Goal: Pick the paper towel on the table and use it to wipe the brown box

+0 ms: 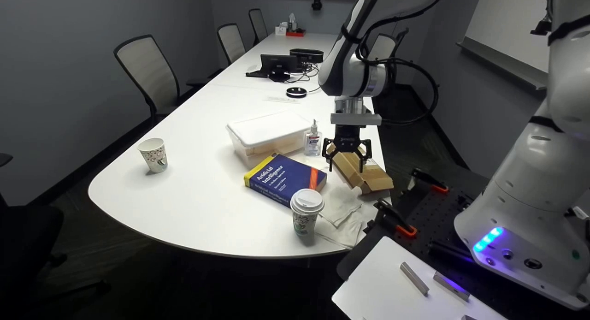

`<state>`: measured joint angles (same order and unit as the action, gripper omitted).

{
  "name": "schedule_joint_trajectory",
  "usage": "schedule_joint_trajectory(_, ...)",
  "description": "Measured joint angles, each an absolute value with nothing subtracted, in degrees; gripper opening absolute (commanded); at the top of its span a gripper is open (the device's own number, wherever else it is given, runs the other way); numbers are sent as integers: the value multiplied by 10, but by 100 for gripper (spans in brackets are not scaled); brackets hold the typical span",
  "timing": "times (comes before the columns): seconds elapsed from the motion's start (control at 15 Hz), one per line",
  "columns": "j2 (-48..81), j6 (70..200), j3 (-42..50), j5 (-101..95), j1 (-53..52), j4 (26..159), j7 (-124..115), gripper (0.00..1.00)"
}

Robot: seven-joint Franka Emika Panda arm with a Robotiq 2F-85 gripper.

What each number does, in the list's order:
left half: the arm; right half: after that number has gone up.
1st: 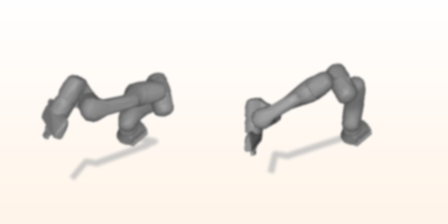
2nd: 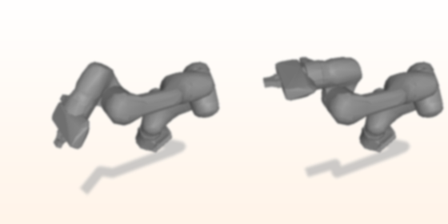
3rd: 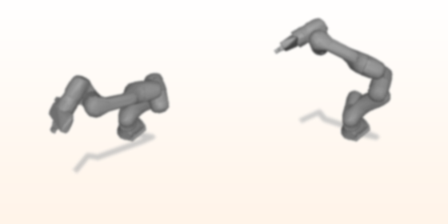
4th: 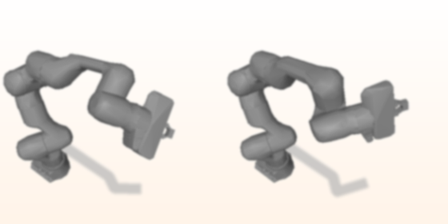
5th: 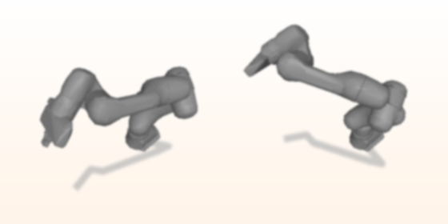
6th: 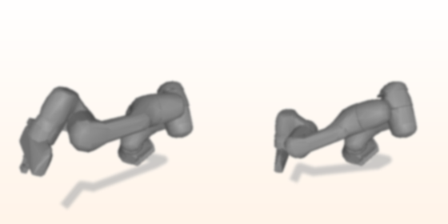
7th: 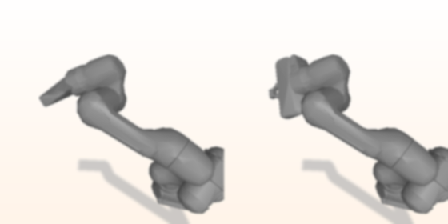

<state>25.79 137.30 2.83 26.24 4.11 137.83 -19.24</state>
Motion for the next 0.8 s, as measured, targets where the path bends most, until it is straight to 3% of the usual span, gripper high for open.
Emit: schedule_joint_trajectory(0.8,132,1410,59,262,56,1424,-193,100)
